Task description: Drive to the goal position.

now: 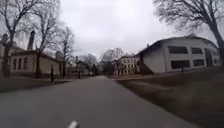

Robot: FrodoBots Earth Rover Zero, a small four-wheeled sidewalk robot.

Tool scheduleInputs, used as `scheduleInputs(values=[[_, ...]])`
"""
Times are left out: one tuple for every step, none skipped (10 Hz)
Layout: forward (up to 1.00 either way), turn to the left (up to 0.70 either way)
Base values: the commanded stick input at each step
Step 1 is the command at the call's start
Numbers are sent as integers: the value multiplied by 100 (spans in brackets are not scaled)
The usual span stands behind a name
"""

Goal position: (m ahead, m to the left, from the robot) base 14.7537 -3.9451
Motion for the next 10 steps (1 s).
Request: scheduleInputs(values=[[100, 41], [100, 41], [100, 36], [100, 5], [100, 1], [100, 1], [100, 1], [100, 1], [100, 1], [100, 1]])
